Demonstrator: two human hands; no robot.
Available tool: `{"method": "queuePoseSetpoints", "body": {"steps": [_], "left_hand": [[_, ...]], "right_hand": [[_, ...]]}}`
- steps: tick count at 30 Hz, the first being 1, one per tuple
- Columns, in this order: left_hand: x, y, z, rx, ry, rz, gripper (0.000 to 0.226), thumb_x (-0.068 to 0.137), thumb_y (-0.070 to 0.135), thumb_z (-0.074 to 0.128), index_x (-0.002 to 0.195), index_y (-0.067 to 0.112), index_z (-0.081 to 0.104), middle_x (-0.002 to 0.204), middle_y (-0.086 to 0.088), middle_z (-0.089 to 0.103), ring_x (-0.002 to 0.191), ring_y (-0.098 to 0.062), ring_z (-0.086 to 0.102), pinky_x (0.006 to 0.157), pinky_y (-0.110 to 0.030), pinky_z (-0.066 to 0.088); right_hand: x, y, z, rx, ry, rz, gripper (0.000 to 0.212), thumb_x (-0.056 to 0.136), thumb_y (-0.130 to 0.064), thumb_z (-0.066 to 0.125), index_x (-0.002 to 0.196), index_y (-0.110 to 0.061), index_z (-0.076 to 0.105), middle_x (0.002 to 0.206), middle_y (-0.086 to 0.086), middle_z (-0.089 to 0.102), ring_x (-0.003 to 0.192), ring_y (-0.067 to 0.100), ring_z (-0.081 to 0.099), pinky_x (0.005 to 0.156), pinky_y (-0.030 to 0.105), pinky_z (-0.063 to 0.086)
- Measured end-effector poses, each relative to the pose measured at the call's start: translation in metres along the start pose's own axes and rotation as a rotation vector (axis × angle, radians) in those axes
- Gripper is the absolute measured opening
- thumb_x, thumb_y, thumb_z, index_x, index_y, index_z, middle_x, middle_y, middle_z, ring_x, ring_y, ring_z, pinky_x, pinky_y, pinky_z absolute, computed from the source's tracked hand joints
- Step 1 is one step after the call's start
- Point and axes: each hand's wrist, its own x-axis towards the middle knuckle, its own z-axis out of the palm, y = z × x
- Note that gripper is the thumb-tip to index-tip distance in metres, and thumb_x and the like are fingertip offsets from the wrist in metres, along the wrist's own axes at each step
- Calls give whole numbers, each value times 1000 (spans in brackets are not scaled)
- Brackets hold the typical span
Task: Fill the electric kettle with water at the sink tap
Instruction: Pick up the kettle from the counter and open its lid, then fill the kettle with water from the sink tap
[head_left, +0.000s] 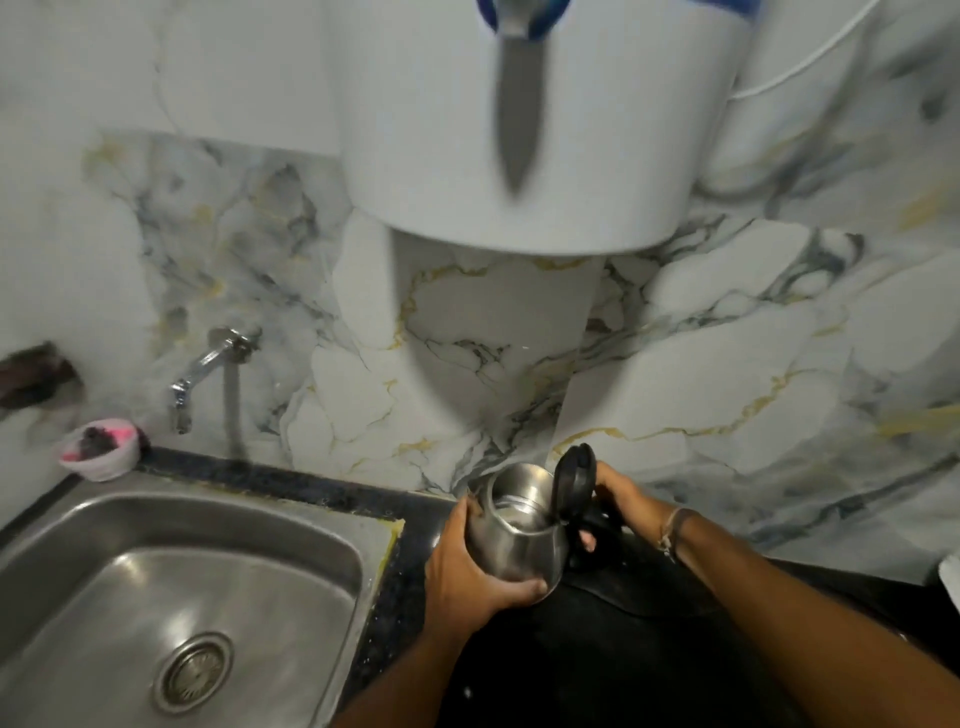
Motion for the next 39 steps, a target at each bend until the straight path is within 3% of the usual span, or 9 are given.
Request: {"method": "queuePoseSetpoints", "body": {"steps": [3, 6, 11, 17, 19, 22, 25, 32, 39], "left_hand": [[-19, 11, -32, 32, 27, -14, 164, 27, 73, 104, 169, 46, 26, 161, 21, 51, 150, -9, 50, 123, -34, 44], [-41, 7, -75, -11, 52, 38, 154, 29, 68, 110, 155, 78, 22, 151, 48, 51, 140, 19, 51, 110, -9, 48], [-71, -7, -158, -22, 110, -38, 161, 32, 61, 113, 169, 48, 31, 159, 21, 59, 145, -4, 57, 116, -40, 55], [-70, -50, -255, 1, 126, -96, 142, 36, 71, 110, 157, 59, 36, 145, 38, 57, 132, 17, 54, 108, -18, 54], [-58, -66, -294, -15, 124, -121, 107, 59, 76, 100, 148, 58, 44, 144, 32, 60, 132, 12, 57, 107, -13, 50], [-24, -90, -354, -4, 291, -167, 14, 105, 49, 74, 119, 48, 71, 119, 9, 80, 111, -4, 73, 106, -45, 59], [40, -97, -411, 165, 373, -217, 52, 109, 59, 56, 80, 17, 68, 77, -4, 72, 79, -27, 72, 83, -52, 60], [163, -66, -440, 559, 69, -135, 66, 98, 84, 55, 78, 21, 61, 85, -4, 74, 88, -30, 74, 86, -45, 61], [216, -84, -424, 789, 36, -47, 61, 91, 82, 60, 87, 22, 68, 78, 2, 66, 81, -26, 65, 73, -37, 49]], "right_hand": [[-13, -8, 23, 67, -34, -61, 94, 55, -96, 67, 64, -3, 74, 54, 15, 61, 48, 25, 57, 52, 29, 56], [-19, -18, 62, 78, -40, -98, 87, 58, -90, 61, 68, -6, 81, 51, 16, 59, 40, 23, 55, 42, 28, 51], [-13, -42, 150, -1, -93, -141, 95, 33, -101, 71, 63, -11, 83, 47, 13, 59, 36, 20, 53, 38, 25, 42], [33, -65, 247, 84, -102, -147, 106, 41, -103, 73, 92, -11, 89, 71, 26, 69, 55, 32, 63, 54, 37, 53], [60, -73, 279, 100, -64, -131, 106, 55, -97, 71, 102, -4, 88, 91, 35, 77, 76, 38, 71, 75, 52, 62], [95, -82, 323, 115, -21, -73, 96, 48, -83, 76, 101, -4, 90, 93, 24, 86, 83, 39, 84, 72, 40, 65], [132, -89, 364, 119, 70, -73, 101, 51, -78, 75, 109, 4, 85, 114, 39, 79, 103, 55, 74, 90, 57, 54], [188, -93, 416, 154, 203, -72, 85, 60, -87, 63, 96, -14, 91, 116, 36, 80, 98, 43, 69, 107, 74, 52], [201, -106, 425, 85, 248, -28, 74, 87, -76, 54, 86, -12, 90, 86, 28, 81, 69, 31, 66, 66, 38, 51]]}}
